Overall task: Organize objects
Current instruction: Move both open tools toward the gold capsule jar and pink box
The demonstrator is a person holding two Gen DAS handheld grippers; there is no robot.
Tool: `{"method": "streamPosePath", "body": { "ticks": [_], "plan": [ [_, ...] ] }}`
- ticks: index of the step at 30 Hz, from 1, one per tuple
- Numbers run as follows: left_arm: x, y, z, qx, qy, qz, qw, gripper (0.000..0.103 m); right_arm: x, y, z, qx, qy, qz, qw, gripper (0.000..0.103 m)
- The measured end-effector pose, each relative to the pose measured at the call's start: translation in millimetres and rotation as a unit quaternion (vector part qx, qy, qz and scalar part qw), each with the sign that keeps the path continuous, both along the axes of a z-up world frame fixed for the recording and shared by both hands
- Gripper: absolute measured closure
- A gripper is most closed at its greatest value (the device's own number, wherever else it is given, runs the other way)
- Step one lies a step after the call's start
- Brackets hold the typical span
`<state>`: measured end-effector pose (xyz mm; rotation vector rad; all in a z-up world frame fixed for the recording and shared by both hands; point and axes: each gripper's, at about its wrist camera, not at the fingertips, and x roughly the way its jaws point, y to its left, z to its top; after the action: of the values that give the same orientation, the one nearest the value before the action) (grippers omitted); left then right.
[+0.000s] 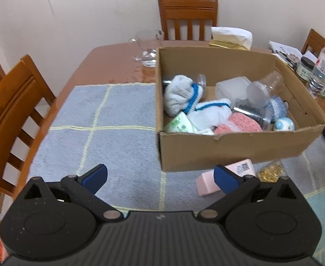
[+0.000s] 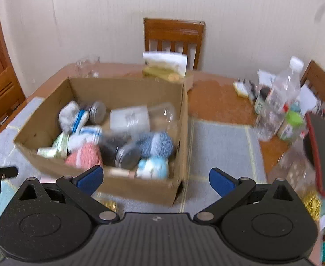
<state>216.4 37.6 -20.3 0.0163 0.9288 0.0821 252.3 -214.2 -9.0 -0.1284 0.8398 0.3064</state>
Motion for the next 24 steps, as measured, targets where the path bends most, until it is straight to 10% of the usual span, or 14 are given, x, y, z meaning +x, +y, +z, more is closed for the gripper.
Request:
{"method": "streamPosePath", "body": {
  "ticks": [12,24],
  "plan": [
    [-5.5,-10.4,-12.1,-0.011,0.020,-0.032,0.9992,0.001,-19.8,40.3,-83.9,-0.018,0.137,0.051,0.989,0.000],
    [0.6,-10.8,-19.0,-0.017,0.037,-0.052,0.9978,0.001,-26.3,19.6,-101.2,-0.065,0.148,-0.002,0.987,0.000]
  ]
}}
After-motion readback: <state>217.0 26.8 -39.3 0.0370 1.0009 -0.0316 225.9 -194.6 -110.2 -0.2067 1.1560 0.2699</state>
